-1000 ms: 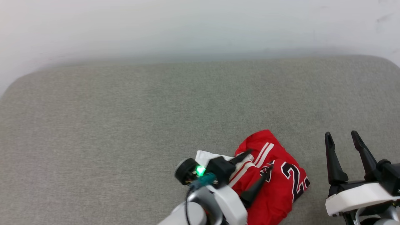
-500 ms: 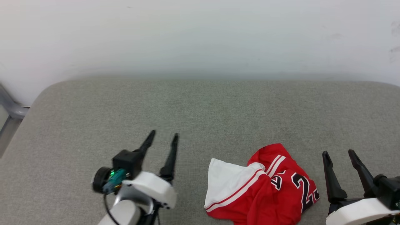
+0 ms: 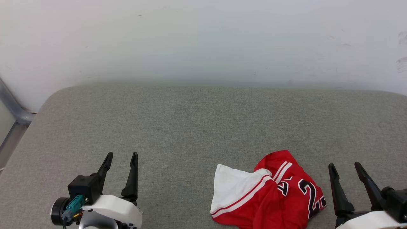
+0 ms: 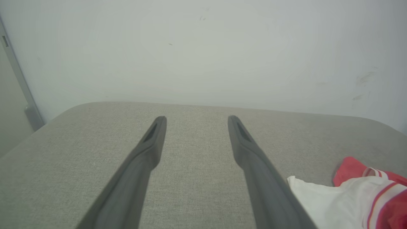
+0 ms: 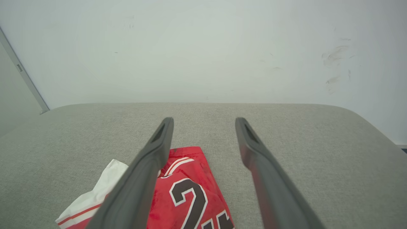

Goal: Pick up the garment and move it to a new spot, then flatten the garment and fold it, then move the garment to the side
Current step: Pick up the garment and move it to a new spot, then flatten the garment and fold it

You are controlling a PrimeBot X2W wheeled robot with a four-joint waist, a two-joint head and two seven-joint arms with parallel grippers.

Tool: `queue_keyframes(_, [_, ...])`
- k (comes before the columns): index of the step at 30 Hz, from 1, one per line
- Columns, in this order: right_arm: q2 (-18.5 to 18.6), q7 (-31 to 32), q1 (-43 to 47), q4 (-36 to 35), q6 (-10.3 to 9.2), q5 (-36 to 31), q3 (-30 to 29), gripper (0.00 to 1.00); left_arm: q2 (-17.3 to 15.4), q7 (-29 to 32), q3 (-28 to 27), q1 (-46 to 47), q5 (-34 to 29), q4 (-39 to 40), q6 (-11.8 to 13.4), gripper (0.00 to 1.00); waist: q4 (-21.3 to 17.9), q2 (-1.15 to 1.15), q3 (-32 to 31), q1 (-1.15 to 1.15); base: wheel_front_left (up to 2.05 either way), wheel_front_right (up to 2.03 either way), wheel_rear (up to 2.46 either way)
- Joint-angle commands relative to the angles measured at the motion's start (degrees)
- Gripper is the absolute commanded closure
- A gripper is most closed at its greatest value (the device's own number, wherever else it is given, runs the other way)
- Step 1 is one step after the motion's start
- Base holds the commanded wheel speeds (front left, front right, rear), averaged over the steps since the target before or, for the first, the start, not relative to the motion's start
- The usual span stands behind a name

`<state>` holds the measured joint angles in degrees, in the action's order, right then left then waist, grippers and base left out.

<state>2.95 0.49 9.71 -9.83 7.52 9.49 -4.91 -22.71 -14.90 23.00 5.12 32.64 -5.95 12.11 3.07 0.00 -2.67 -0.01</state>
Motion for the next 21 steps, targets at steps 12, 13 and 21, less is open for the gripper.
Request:
queue_keyframes(12, [-0.1,-0.1,-0.1,-0.7,-0.06,0.5,-0.6,0.00,-0.2,1.0,1.0,0.6,0.2,1.7,-0.2,0.00,0.7,0.00,0.6,0.01,0.00,0.00,0.00])
queue_keyframes(13, [-0.1,-0.2,-0.2,-0.7,-0.06,0.6,-0.6,0.00,-0.2,1.7,1.5,1.0,0.2,1.5,-0.5,0.00,0.8,0.00,0.8,0.01,0.00,0.00,0.00])
queue_keyframes(21, [-0.1,0.3,-1.9,-0.9,-0.06,-0.1,0.5,0.00,3.7,12.0,6.6,9.8,3.4,-2.2,-5.2,0.00,0.3,0.00,4.1,0.01,0.00,0.00,0.00])
